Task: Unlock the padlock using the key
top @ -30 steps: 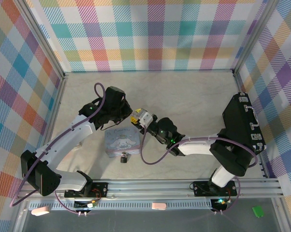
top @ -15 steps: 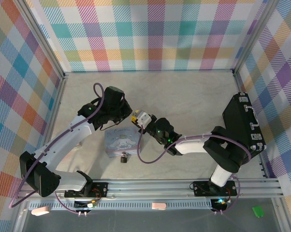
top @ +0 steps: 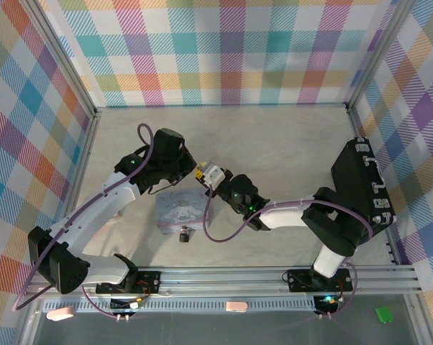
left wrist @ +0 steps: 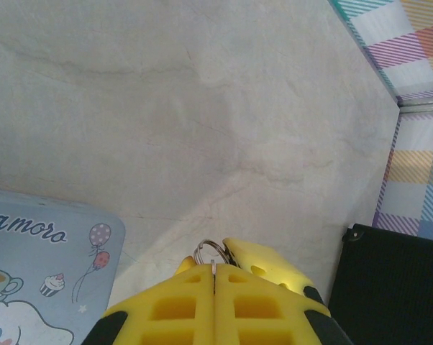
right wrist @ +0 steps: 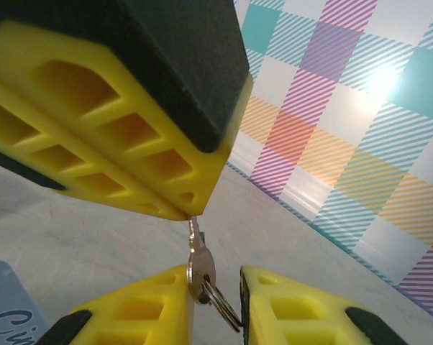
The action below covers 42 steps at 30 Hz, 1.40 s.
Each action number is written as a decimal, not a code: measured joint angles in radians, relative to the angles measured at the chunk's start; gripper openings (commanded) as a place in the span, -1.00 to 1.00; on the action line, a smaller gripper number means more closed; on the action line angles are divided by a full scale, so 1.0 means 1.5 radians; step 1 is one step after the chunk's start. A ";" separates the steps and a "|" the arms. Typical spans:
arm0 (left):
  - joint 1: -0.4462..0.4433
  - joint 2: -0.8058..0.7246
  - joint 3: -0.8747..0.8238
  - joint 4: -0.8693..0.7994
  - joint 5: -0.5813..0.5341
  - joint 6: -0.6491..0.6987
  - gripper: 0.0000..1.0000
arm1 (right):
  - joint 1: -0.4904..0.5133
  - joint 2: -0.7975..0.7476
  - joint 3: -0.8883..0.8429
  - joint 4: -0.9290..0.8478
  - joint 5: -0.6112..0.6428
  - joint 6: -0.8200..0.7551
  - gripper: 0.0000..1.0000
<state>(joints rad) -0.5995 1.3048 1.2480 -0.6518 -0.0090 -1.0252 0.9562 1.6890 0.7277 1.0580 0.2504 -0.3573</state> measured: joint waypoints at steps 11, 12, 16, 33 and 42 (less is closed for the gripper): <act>0.000 -0.003 0.000 0.000 0.000 0.000 -1.00 | 0.000 0.003 0.001 0.002 0.002 0.000 -0.72; 0.000 -0.003 0.000 0.000 0.000 0.000 -1.00 | 0.000 0.003 0.001 0.002 0.002 0.000 -0.74; 0.000 -0.003 0.000 0.002 0.000 0.000 -1.00 | 0.000 0.003 0.001 0.002 0.003 0.000 -0.80; 0.166 -0.085 -0.087 0.197 0.265 0.344 0.48 | -0.137 -0.224 -0.010 -0.306 -0.160 0.265 -1.00; 0.164 -0.082 -0.201 0.414 0.439 0.425 0.26 | -0.166 -0.267 -0.010 -0.447 -0.407 0.337 -1.00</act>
<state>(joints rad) -0.3534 1.1812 0.9470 -0.0315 0.6498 -0.3874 0.7078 1.2892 0.7128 0.3870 -0.3603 0.1478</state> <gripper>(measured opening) 0.657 0.055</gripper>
